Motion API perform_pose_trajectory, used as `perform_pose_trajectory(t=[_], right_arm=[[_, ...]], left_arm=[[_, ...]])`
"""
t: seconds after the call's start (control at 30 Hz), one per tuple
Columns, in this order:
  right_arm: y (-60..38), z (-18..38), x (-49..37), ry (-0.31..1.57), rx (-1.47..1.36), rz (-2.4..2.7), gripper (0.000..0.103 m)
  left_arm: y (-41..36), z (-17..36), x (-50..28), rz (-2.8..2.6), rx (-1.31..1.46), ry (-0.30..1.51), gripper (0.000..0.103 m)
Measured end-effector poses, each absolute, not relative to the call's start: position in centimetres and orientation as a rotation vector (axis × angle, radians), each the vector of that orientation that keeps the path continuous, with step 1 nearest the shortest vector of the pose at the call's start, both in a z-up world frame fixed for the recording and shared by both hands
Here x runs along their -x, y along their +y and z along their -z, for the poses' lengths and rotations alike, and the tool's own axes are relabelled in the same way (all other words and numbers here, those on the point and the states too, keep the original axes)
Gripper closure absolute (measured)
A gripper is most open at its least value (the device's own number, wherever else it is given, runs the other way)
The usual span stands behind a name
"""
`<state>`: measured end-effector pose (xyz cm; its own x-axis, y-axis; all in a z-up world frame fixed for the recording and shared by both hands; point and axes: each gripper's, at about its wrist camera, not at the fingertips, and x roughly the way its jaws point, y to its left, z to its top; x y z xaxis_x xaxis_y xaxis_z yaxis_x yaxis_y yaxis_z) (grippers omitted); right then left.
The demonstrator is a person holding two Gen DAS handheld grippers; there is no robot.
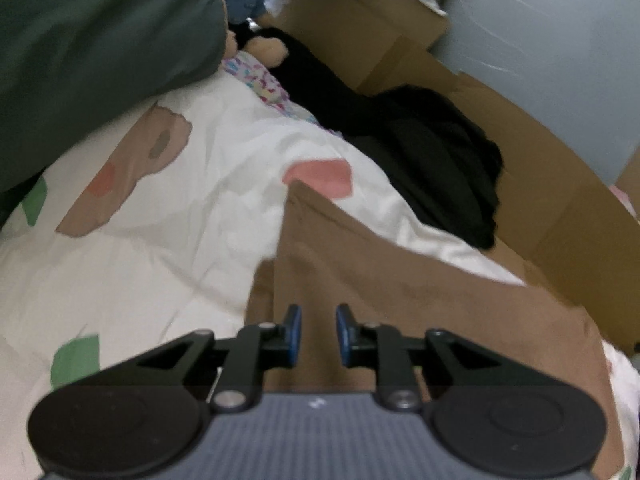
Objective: Fold clothes
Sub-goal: 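Open both tools and press the folded shirt flat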
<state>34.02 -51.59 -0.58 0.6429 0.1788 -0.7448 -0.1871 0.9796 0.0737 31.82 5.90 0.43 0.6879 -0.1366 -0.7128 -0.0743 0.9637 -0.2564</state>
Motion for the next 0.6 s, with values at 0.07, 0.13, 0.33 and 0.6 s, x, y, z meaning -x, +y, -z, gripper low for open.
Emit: perform_pose_trajectory(t=[0.07, 0.13, 0.33, 0.6], right_arm=[[-51.4, 0.4, -33.0, 0.853, 0.02, -0.223, 0.089], [-51.1, 0.4, -31.7, 0.858, 0.036, -0.243, 0.089], [-49.8, 1.2, -29.1, 0.866, 0.091, -0.289, 0.089], [-50.1, -0.5, -25.4, 0.861, 0.097, -0.291, 0.089]], left_arm=[[5.4, -0.8, -30.8, 0.063, 0.232, 0.819, 0.079], [5.0, -1.0, -29.6, 0.091, 0.22, 0.819, 0.077], [4.4, -1.0, -25.4, 0.113, 0.192, 0.83, 0.07], [5.0, -1.6, -21.0, 0.072, 0.16, 0.859, 0.053]])
